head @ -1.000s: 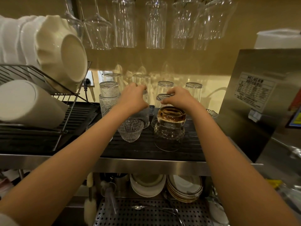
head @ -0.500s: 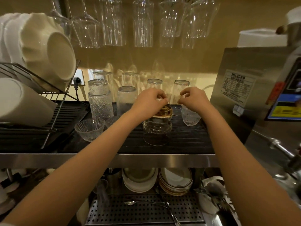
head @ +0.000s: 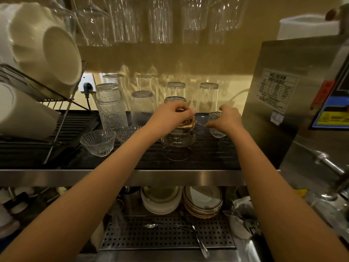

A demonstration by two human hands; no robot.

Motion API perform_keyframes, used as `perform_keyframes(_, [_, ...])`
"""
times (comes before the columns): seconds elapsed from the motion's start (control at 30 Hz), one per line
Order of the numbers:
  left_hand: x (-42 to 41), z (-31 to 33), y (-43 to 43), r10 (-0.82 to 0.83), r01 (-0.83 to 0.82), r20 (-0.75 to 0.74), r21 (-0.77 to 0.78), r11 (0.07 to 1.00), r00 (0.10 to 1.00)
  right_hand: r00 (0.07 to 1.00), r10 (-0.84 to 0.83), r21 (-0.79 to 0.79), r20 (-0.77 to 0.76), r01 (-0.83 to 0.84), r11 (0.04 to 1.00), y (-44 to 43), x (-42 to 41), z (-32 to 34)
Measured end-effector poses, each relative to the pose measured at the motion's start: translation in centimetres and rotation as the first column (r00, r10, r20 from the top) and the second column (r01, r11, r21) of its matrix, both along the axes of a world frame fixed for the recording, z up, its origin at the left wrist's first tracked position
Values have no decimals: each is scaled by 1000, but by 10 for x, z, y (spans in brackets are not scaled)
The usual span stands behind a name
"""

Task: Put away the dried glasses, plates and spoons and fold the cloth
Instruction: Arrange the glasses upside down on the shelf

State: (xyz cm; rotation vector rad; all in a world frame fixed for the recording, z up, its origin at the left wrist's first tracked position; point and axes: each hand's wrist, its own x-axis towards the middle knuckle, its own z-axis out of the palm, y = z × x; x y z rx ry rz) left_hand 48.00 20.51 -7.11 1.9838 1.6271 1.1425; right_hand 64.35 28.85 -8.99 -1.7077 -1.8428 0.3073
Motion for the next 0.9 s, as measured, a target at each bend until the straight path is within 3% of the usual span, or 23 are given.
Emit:
perform_keyframes(0.23, [8, -12, 0, 114, -130, 152, 102, 986, 982, 981, -72, -3, -179, 73, 997, -5, -1, -18])
perform_keyframes(0.47, [13, -21, -9, 135, -179, 344, 101, 979, 929, 955, -90, 30, -283, 103, 994, -6, -3, -22])
perform_keyframes(0.73, [25, -27, -14, 102, -130, 232, 109, 985, 967, 938, -52, 125, -344, 100, 987, -13, 3, -27])
perform_keyframes(0.9, [26, -23, -9, -61, 58, 192, 23, 998, 980, 902, -11, 173, -431, 95, 980, -15, 8, -19])
